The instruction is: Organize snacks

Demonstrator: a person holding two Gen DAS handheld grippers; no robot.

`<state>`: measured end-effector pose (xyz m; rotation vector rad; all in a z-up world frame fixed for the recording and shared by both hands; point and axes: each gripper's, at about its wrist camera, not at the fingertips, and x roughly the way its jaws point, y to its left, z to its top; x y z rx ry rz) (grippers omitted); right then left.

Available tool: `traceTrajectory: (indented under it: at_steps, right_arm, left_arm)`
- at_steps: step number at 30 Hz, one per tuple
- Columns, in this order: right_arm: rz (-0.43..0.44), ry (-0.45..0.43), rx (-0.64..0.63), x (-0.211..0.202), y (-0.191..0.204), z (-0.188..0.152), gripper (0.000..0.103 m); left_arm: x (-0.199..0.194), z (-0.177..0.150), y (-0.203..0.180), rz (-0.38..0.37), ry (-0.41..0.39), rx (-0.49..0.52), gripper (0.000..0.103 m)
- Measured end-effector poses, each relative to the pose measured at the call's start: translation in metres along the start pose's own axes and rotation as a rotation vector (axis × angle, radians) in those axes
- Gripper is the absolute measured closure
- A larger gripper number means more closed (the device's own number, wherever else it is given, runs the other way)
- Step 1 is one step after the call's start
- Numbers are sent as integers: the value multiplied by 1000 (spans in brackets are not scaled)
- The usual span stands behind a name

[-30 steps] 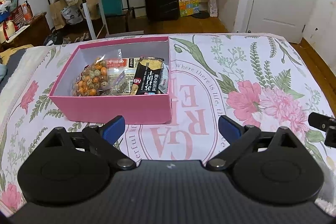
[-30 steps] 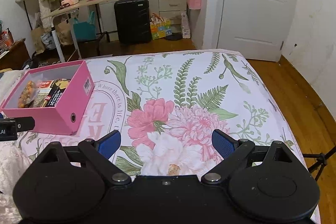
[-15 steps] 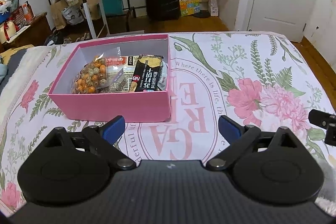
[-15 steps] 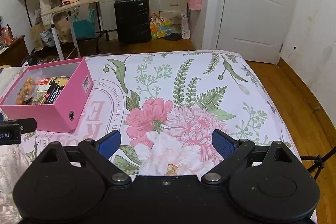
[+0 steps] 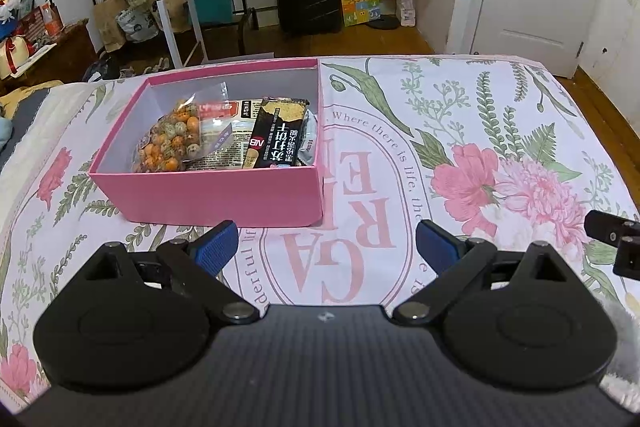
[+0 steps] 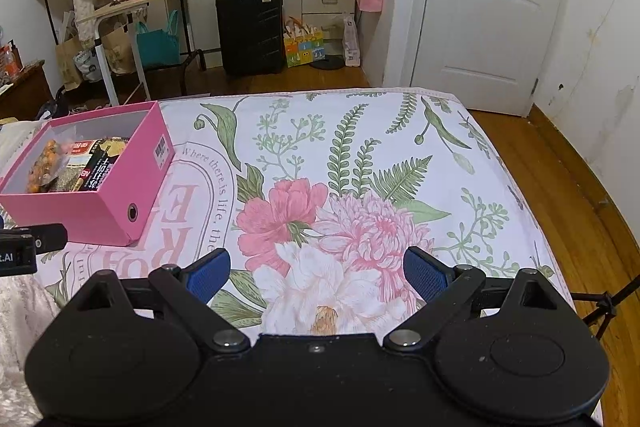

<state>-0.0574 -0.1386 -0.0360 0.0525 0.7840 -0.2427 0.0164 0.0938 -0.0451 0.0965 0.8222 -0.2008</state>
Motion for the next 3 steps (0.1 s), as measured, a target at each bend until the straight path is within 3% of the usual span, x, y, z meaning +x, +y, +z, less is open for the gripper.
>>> traceTrajectory:
  at_steps: [3]
  right_arm:
    - [-4, 2, -3, 0, 0, 0, 7]
  left_arm:
    - [0, 0, 0, -3, 1, 0, 7]
